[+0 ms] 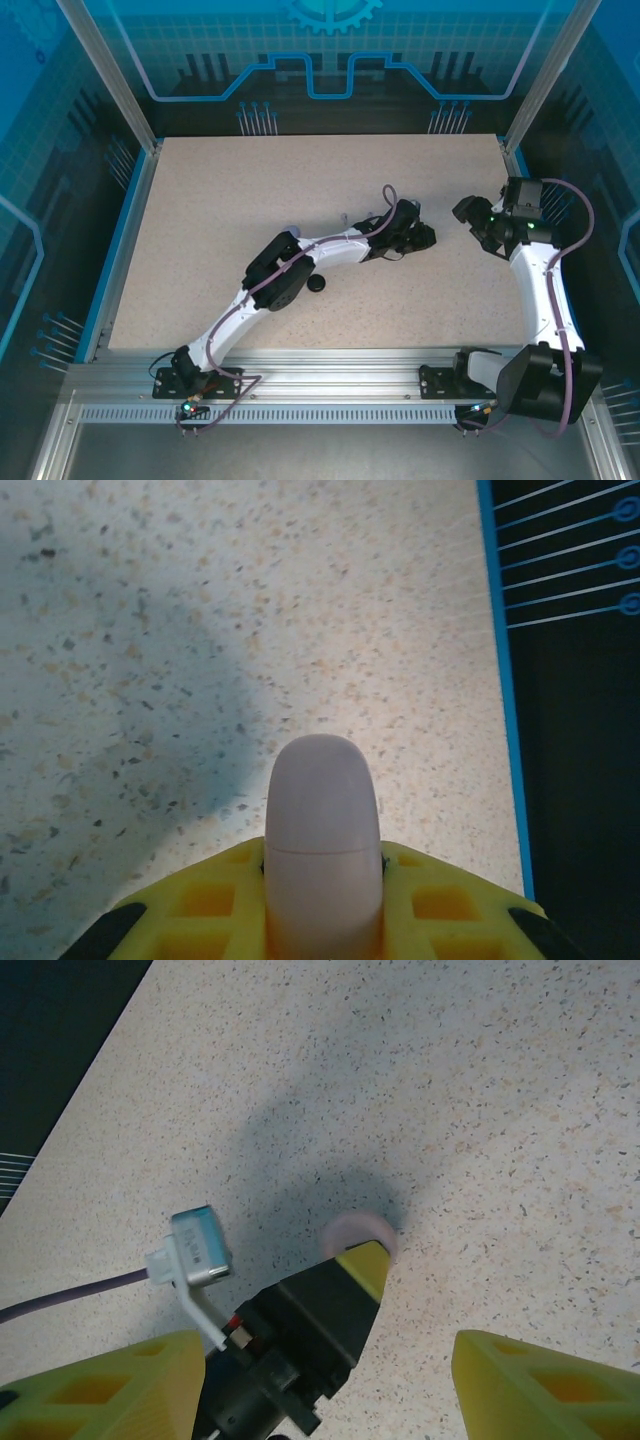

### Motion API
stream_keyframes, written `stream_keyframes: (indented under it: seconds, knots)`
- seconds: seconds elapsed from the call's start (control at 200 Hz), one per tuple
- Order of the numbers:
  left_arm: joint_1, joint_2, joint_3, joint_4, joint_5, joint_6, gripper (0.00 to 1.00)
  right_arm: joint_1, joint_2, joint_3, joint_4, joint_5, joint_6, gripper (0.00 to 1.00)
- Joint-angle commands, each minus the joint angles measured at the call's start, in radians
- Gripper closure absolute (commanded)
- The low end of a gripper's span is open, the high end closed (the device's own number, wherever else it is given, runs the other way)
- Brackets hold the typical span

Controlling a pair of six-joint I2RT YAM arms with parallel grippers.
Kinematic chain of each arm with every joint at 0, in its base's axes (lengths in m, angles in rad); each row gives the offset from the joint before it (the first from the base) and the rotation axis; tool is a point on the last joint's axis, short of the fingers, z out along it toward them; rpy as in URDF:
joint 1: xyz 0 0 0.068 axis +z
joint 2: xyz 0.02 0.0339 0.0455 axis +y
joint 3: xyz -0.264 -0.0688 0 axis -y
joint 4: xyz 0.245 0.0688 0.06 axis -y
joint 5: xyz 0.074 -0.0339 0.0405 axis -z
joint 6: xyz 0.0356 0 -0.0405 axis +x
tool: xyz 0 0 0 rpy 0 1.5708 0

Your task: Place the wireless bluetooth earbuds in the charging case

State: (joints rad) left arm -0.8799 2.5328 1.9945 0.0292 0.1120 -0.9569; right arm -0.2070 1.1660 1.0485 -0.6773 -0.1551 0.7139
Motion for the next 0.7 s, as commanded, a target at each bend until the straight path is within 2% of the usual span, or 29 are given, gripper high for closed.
stream_keyframes:
  seconds: [0.0,0.23,0.35,0.695]
  knots:
    - [0.002,0.049,0.097,-0.121,0.015,-0.053,0.94,-0.018,0.002,0.004,-0.001,-0.030,-0.023,0.33]
    - [0.002,0.123,0.252,-0.293,0.011,-0.045,0.77,-0.023,0.003,0.027,-0.042,-0.083,-0.054,0.32]
    - [0.004,0.142,0.325,-0.395,0.001,-0.004,0.63,-0.024,0.010,0.027,-0.041,-0.110,-0.046,0.31]
    - [0.024,0.079,0.327,-0.499,-0.033,0.112,0.39,-0.010,0.036,0.046,-0.082,-0.132,-0.037,0.23]
